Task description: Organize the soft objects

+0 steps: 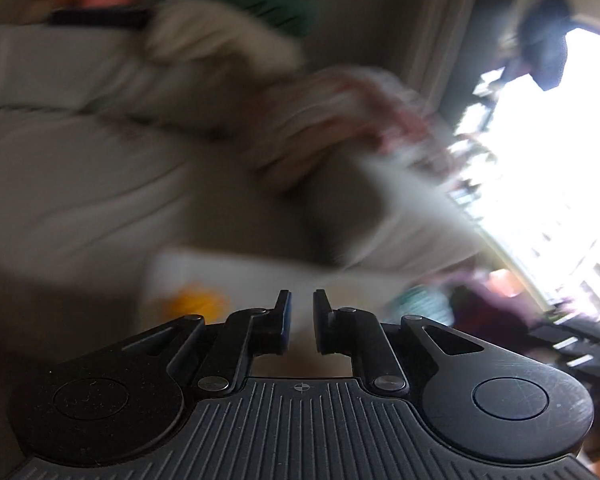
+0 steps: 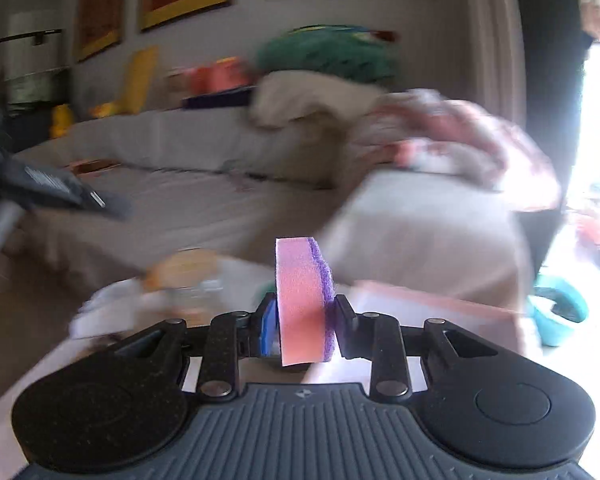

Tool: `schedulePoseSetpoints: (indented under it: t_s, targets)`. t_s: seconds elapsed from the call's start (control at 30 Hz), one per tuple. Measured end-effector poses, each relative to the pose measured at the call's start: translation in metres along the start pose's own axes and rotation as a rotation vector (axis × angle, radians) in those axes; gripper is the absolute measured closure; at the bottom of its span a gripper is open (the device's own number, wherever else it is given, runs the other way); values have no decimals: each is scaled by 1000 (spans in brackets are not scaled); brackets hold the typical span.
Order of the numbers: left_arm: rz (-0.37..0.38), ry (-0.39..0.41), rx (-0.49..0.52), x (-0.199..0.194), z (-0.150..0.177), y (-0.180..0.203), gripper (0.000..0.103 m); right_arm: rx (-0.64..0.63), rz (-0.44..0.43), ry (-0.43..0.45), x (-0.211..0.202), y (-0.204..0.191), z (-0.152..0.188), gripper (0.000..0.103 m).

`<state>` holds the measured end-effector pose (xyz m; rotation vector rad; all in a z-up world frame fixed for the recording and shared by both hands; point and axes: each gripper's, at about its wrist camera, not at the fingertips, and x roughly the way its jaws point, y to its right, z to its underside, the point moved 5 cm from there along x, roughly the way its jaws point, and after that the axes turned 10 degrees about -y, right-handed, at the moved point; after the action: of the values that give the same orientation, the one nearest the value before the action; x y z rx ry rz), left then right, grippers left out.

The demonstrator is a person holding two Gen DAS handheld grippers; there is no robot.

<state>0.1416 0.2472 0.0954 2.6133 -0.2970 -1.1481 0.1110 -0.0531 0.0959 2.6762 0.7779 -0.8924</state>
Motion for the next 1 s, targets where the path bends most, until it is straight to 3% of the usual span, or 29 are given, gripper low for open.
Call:
schedulePoseSetpoints:
  t_s: [0.1, 0.27, 0.37, 0.53, 0.67, 0.87, 0.93, 1.0]
  targets:
    - [-50, -13, -97, 2, 24, -49, 90, -38, -93, 10, 12, -39, -10, 74]
    - [-29, -5, -361, 6, 48, -131, 90, -92, -167, -9, 45, -97, -20, 74]
    - [24, -35, -474, 20, 65, -164, 89, -102, -158, -24, 75, -121, -19, 74]
    - [144, -41, -487, 41, 74, -165, 88, -96, -101, -78, 118, -134, -1, 74]
    - [149, -62, -476, 47, 80, -164, 85, -69, -89, -139, 131, -127, 12, 74]
    - [206, 15, -645, 42, 92, -191, 83, -100, -96, -158, 133, -124, 20, 73]
    - [260, -4, -705, 46, 101, -197, 83, -92, -98, -171, 136, -123, 22, 73]
    - [358, -26, -733, 51, 107, -195, 83, -83, -103, -175, 135, -122, 23, 73]
